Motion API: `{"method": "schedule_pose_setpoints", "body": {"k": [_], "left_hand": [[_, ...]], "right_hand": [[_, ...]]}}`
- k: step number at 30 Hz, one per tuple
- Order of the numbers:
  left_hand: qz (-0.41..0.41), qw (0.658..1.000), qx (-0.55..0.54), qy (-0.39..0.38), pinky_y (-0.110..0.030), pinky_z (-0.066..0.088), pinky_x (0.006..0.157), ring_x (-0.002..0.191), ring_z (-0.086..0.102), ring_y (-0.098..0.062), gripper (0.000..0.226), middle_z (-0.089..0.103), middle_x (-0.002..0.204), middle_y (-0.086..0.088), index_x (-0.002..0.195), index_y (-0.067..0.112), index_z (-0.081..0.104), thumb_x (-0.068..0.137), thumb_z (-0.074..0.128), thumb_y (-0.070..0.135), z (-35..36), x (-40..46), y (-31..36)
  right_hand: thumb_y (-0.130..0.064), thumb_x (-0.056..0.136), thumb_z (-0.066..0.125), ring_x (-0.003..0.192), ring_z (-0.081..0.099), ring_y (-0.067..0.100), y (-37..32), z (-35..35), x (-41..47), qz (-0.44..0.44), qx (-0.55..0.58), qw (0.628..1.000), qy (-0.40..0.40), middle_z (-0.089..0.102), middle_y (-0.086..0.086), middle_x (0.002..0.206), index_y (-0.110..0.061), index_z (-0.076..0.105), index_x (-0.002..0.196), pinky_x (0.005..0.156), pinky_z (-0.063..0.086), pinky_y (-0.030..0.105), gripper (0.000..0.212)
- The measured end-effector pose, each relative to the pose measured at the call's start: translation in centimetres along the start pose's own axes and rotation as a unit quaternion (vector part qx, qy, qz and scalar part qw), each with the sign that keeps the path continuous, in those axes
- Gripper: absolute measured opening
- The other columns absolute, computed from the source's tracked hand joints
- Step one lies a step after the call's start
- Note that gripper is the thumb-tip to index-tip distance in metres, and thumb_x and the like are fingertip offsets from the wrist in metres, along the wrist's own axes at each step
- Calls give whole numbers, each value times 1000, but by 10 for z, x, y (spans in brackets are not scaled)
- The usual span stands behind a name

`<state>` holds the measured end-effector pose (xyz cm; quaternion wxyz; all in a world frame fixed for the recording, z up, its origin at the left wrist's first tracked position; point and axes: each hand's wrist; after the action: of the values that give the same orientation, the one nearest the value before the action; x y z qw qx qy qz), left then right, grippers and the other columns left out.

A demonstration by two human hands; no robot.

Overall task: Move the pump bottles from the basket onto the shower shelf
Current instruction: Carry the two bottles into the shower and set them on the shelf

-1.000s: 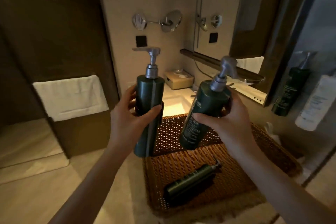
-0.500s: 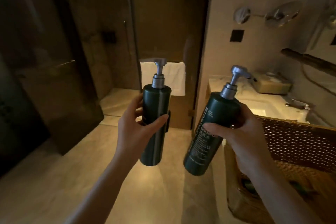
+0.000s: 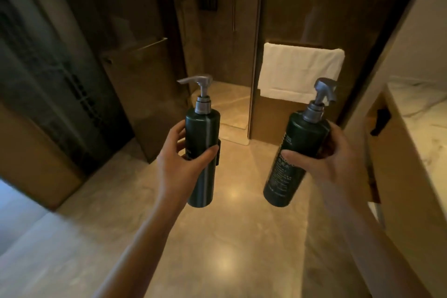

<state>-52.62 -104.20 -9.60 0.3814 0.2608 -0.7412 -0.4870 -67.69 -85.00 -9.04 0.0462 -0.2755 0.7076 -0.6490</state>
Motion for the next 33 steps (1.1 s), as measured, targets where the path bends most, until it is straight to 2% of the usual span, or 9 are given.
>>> {"method": "schedule_pose_setpoints", "body": {"k": [3,6,12,16,18,23,26,30,33], "left_hand": [[-18,1000,12,8,-35,51,89,109,57,-8,70,57,119,12,128,31,46,66,77,31,-4,34,-31],[-34,999,10,8,-25,49,85,108,56,-4,70,55,116,19,128,34,44,66,77,35,4,77,-61],[-28,999,15,-1,-20,45,84,106,55,6,66,55,110,31,121,44,45,63,76,39,41,203,-93],[-18,1000,25,-8,-18,44,85,103,53,14,63,55,105,40,113,54,45,62,78,37,69,311,-99],[-2,1000,23,-6,-19,44,88,106,52,14,64,56,110,36,117,49,47,63,79,38,80,363,-101],[8,999,23,36,-22,45,91,109,53,10,71,56,118,28,124,40,47,60,76,48,96,470,-122],[-4,998,20,54,-25,48,90,106,55,8,68,58,116,25,122,39,49,61,79,43,105,528,-158],[-5,999,1,41,-25,48,91,106,57,5,68,60,119,18,124,32,51,62,79,39,108,621,-203],[3,999,-6,34,-14,46,86,107,57,7,67,60,118,21,123,34,51,63,79,39,100,709,-217]], "right_hand": [[-28,58,85,91,52,-24,18,36,34,17,-18,999,-25,58,-45,94,-50,52,101,73,38,14,58],[-25,60,84,87,48,-30,42,64,80,27,-17,999,-32,55,-51,91,-53,51,99,71,36,14,58],[-25,59,85,99,53,-19,76,104,212,13,5,999,-44,61,-34,106,-38,54,118,79,44,18,68],[-24,58,85,106,57,-3,84,124,319,5,1,999,-45,62,-19,117,-33,52,126,84,46,22,76],[-23,58,85,105,57,1,84,139,374,-6,-5,999,-48,61,-19,117,-30,52,126,85,47,24,76],[-25,59,86,97,52,-18,94,183,487,-19,-11,998,-64,55,-36,106,-40,50,122,74,43,10,74],[-28,58,85,103,51,-10,124,217,543,-9,-11,997,-78,53,-34,109,-39,49,124,78,42,13,75],[-27,60,85,99,49,-12,149,275,622,-15,-21,997,-72,51,-36,106,-51,48,110,76,39,11,67],[-28,60,86,106,53,-3,144,317,696,-32,-33,997,-57,57,-22,114,-36,52,122,79,42,11,71]]}}
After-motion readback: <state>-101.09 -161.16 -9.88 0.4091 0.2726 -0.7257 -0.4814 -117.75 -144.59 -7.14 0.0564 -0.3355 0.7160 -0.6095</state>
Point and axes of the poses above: each hand's wrist, its own x-axis towards the middle knuckle, its own z-axis out of the palm, y = z × x
